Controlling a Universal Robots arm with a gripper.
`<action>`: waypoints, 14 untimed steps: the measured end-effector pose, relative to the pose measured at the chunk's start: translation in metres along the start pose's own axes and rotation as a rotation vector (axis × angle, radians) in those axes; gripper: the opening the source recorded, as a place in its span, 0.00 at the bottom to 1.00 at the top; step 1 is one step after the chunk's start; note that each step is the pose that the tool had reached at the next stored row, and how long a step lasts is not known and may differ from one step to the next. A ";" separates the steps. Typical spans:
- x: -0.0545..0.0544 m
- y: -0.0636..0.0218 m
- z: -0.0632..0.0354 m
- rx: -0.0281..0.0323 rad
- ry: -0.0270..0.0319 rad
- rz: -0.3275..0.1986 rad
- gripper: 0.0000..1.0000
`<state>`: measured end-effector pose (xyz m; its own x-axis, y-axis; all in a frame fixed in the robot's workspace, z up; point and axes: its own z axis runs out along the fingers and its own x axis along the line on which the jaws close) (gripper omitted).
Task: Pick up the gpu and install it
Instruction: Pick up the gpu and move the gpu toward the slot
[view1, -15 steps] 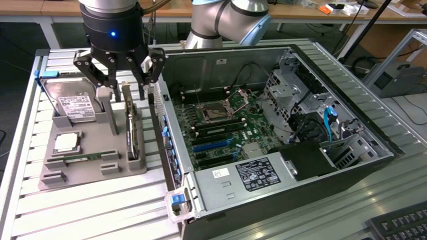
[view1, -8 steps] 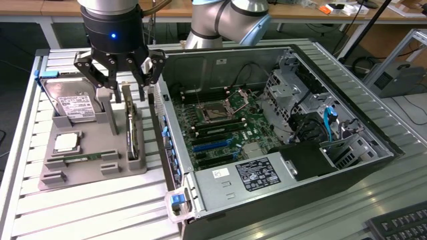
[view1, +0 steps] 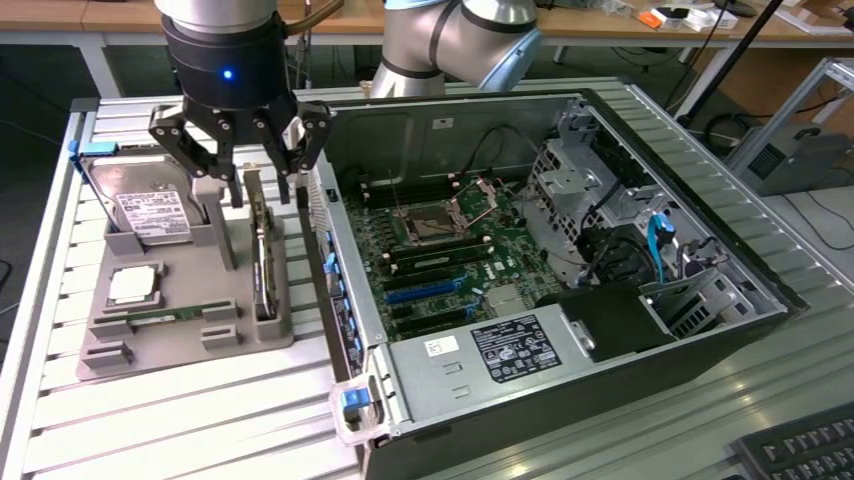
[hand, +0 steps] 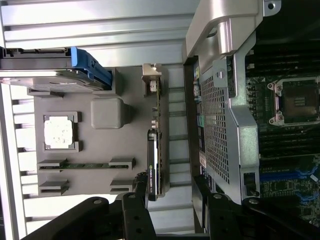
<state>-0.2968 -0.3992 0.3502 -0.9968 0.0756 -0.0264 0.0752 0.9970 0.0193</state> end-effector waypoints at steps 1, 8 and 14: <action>0.000 0.0000 0.0003 0.0003 -0.0001 0.000 0.48; 0.000 -0.0001 0.0021 0.0014 -0.0001 0.000 0.48; 0.000 -0.0001 0.0053 0.0046 -0.0003 0.000 0.48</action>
<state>-0.2968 -0.3992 0.3448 -0.9968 0.0755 -0.0267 0.0751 0.9971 0.0148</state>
